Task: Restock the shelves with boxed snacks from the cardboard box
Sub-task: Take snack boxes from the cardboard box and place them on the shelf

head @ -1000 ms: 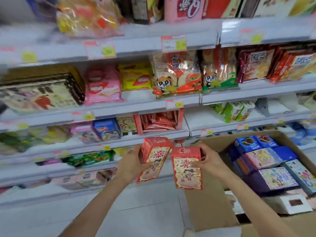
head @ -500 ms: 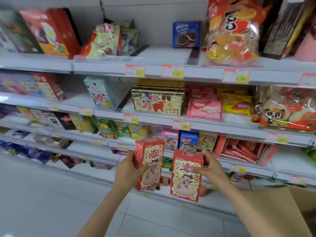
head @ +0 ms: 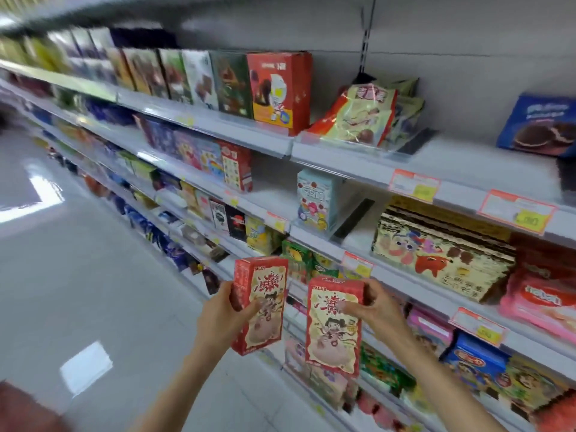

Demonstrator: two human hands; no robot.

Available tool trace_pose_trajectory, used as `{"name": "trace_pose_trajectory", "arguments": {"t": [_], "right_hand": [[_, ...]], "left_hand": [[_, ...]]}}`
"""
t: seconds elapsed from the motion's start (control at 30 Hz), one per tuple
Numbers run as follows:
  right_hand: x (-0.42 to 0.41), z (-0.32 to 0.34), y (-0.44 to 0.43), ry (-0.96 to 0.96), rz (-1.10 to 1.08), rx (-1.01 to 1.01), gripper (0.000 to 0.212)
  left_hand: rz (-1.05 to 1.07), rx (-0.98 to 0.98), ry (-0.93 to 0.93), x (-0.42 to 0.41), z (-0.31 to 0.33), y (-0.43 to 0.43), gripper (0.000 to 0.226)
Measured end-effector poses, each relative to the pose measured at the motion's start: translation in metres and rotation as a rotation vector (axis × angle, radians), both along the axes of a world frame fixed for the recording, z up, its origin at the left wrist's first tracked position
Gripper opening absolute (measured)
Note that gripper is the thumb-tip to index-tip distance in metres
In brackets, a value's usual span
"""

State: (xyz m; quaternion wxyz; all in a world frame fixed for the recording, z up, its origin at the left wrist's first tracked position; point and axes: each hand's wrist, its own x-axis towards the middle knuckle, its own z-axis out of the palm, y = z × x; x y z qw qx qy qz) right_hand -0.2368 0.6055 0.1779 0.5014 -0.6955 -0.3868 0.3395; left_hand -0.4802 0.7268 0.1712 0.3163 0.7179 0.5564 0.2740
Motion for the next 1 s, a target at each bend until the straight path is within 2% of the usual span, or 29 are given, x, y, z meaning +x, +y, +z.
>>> {"name": "trace_pose_trajectory", "arguments": {"t": [0.23, 0.47, 0.7, 0.87, 1.0], "right_hand": [[-0.054, 0.005, 0.119, -0.037, 0.071, 0.061, 0.041], [-0.107, 0.011, 0.217, 0.038, -0.029, 0.076, 0.044], [-0.133, 0.019, 0.274, 0.241, 0.009, 0.066, 0.027], [-0.141, 0.015, 0.327, 0.364, 0.078, 0.042, 0.048], [-0.145, 0.009, 0.369, 0.434, 0.126, 0.012, 0.054]], "left_hand": [[0.145, 0.036, -0.086, -0.063, -0.001, 0.085, 0.034], [0.035, 0.03, -0.119, -0.114, 0.01, 0.193, 0.029], [-0.104, -0.137, -0.083, -0.123, 0.009, 0.294, 0.03], [-0.278, -0.391, -0.253, -0.107, 0.011, 0.321, 0.044], [-0.248, -0.521, -0.325, -0.109, 0.008, 0.339, 0.03]]}}
